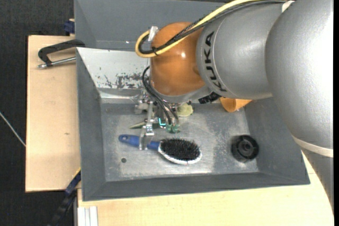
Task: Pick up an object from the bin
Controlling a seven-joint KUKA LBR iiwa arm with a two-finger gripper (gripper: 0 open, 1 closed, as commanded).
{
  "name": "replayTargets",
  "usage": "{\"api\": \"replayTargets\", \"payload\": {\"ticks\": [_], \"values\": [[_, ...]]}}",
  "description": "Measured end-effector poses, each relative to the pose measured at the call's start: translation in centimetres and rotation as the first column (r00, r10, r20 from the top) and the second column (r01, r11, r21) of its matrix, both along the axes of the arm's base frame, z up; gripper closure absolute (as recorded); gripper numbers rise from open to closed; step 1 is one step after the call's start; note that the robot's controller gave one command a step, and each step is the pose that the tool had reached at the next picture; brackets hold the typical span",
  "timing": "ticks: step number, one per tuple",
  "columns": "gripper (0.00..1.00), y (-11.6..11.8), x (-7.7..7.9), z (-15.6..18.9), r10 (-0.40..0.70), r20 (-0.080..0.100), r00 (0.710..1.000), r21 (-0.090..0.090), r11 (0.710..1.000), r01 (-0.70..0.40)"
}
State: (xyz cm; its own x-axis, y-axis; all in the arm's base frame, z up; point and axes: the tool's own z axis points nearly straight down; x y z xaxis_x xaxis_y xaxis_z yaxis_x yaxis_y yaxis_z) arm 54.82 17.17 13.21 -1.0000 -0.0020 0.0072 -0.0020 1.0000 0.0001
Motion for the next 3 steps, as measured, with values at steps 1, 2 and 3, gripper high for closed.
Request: {"api": "replayTargets", "payload": {"ticks": [1, 2, 3], "values": [[0.00, -4.9, -2.2, -6.1, -0.025, 0.015, 1.000, 0.005, 1.000, 0.025], [1.00, -4.8, -1.8, -5.7, -0.025, 0.027, 0.999, 0.006, 1.000, 0.025], [1.00, -5.7, -0.9, 7.6, -0.018, 0.019, 1.000, 0.003, 1.000, 0.018]]}}
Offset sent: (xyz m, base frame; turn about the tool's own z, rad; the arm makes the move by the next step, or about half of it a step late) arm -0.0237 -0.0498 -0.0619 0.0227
